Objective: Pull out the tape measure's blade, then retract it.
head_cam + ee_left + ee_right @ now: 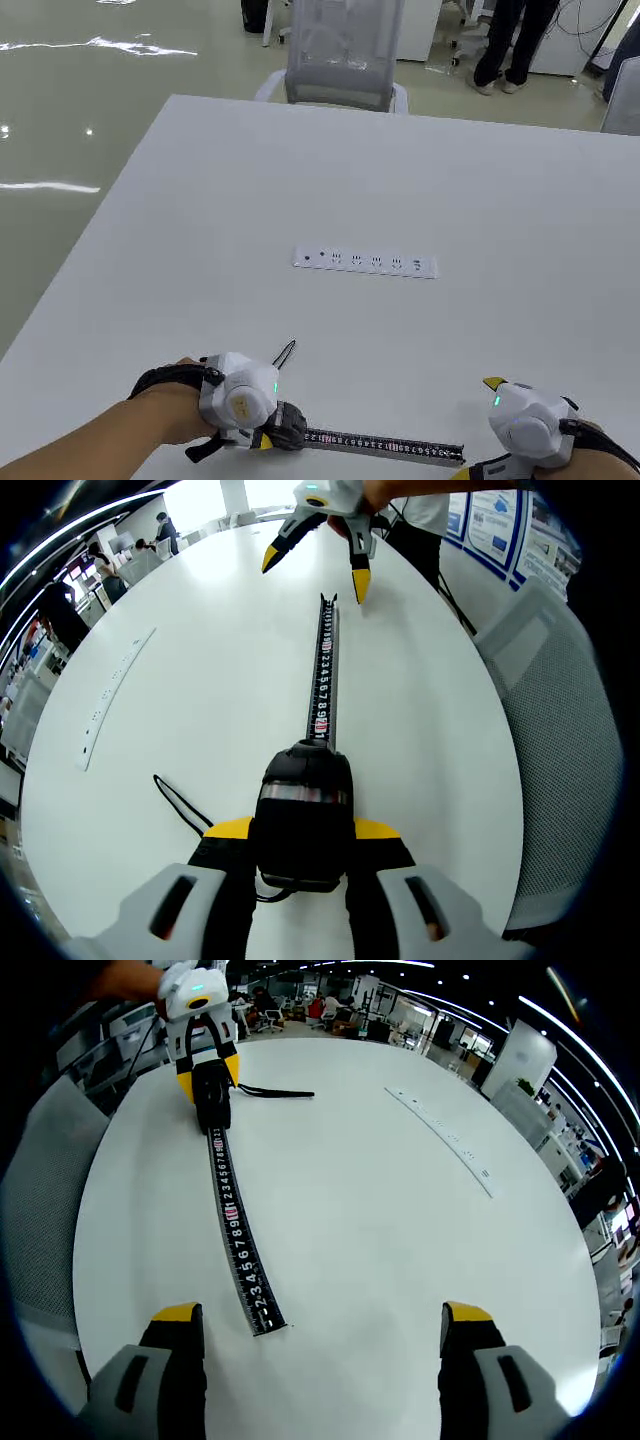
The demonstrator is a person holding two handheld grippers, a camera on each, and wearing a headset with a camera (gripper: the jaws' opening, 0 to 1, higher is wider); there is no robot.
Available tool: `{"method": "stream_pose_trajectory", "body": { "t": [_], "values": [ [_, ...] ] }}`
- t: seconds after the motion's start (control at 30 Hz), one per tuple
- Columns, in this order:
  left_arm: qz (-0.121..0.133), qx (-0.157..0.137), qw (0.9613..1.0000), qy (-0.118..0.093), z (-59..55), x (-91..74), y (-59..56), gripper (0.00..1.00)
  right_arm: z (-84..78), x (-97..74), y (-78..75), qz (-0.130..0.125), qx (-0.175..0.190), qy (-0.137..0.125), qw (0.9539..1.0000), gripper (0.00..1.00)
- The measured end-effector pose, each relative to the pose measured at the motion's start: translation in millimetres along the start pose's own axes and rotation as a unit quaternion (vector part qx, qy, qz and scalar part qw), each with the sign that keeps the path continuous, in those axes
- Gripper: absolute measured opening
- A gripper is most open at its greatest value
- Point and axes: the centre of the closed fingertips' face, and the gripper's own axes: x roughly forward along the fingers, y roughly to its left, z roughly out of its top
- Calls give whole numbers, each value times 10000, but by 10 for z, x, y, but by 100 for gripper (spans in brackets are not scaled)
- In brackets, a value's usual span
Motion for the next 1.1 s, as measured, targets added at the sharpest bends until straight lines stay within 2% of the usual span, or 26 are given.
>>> {"method": "stream_pose_trajectory", "body": {
  "t": [0.1, 0.2, 0.4, 0.5, 0.6, 0.73, 0.8, 0.87, 0.93, 1.0, 1.1],
  "values": [
    [-7, 1, 10000, 3, 0, -5, -3, 30, 0, -8, 18, 51, 94, -22, 9999, 100],
    [12, 53, 10000, 11, -2, -7, -6, 30, 19, -22, 25, 39, -33, -119, 9999, 100],
    [-8, 7, 10000, 7, 4, -12, -3, 31, -29, -24, 31, 46, 74, -49, 10000, 100],
    [-11, 211, 9998, -21, -5, -7, -5, 32, -30, -46, 53, 52, 110, -50, 9999, 100],
    [35, 350, 9994, 57, -23, 4, -7, 33, -56, -55, 62, 42, 158, -46, 9999, 100],
    [56, 273, 9996, 46, -38, -17, 18, 34, -89, -79, 68, 30, 211, -12, 9998, 100],
    [134, -125, 9998, -44, -34, -46, 57, 44, -102, -90, 81, 32, 266, 14, 9996, 100],
    [80, -434, 9988, -218, -11, -75, 60, 55, -116, -95, 89, 9, 318, 15, 9995, 100],
    [-13, -617, 9976, -315, 3, -106, 34, 63, -123, -96, 101, 22, 316, 21, 9995, 100],
    [8, -582, 9979, -292, -40, -106, 55, 69, -130, -95, 112, 28, 327, 32, 9995, 100],
    [27, -756, 9967, -309, -46, -126, 49, 84, -141, -99, 129, 58, 343, 52, 9994, 100]
  ]
}}
